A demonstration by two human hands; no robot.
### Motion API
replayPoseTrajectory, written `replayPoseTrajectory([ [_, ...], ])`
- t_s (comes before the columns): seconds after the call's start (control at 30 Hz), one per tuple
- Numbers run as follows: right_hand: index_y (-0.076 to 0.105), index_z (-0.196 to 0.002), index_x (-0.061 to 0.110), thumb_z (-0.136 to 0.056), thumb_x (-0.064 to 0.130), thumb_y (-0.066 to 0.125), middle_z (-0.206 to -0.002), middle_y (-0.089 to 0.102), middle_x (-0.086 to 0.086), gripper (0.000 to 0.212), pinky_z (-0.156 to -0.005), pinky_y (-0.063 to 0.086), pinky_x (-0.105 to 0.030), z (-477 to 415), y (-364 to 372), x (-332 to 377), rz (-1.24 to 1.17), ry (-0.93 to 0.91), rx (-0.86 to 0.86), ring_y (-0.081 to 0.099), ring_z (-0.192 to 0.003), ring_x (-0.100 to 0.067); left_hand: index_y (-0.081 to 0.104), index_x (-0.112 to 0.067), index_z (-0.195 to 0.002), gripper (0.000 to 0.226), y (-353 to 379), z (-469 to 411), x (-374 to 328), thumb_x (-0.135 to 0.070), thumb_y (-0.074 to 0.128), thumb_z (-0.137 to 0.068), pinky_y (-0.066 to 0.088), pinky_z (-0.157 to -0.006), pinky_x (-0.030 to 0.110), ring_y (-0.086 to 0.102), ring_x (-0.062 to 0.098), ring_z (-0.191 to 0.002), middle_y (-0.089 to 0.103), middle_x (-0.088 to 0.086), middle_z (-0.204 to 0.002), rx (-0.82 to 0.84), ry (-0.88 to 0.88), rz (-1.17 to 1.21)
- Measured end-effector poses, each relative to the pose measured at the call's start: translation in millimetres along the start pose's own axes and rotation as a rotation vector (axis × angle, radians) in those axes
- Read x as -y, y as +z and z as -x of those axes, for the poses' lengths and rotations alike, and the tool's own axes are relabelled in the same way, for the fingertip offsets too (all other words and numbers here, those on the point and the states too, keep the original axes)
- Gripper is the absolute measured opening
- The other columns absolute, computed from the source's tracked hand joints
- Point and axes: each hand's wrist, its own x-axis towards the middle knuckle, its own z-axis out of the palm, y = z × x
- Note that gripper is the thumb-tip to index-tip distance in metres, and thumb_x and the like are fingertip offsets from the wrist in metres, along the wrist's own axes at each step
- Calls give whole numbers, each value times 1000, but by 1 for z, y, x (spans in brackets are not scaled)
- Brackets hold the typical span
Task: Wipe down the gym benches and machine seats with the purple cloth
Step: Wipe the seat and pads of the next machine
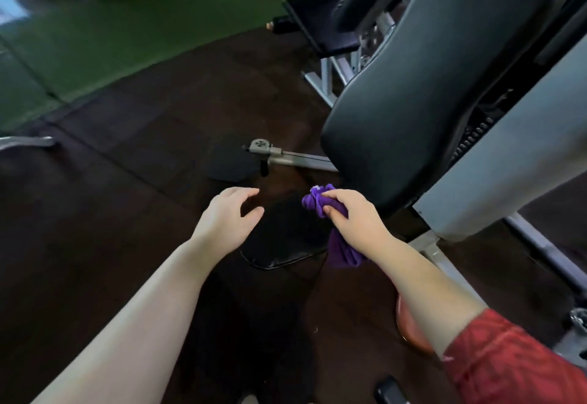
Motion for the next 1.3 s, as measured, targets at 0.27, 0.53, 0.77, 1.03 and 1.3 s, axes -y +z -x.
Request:
replayPoseTrajectory([
  [0.27,64,-114,23,-89,19,60,-115,62,0,26,-88,31,-18,-41,113,-81,32,-16,99,52,-113,-15,52,-32,-133,43,70,-21,91,-41,57,-91,37,-103,29,42,10,-128,46,-13,-137,-66,-80,-19],
  [0.53,61,-120,23,-90,22,59,-123,54,-5,30,-98,32,-21,-73,288,-193,59,58,138,49,-118,-19,42,-27,-142,57,196,-56,208,-40,60,-89,33,-107,29,39,12,-132,44,-9,-142,-85,-60,-8],
  [0.77,56,-125,27,-92,25,54,-138,43,1,33,-109,32,-31,-75,377,-262,182,-7,-100,37,-130,-20,37,-24,-145,65,272,-82,287,-45,60,-88,27,-104,20,36,8,-133,40,-11,-144,-144,16,13],
  [1.03,61,-122,20,-91,23,56,-132,49,-3,32,-104,25,-20,-108,367,-291,157,-86,-203,42,-126,-18,25,-23,-150,110,314,-94,299,-79,61,-63,24,-116,33,21,13,-142,26,-8,-154,-153,40,-56],
  [1.3,58,-125,21,-91,23,52,-129,50,-10,34,-100,36,-32,-128,307,-366,269,168,-318,49,-117,-29,21,-22,-151,130,305,-95,295,-80,69,-46,18,-116,30,15,12,-144,20,-8,-157,-69,8,-141],
])
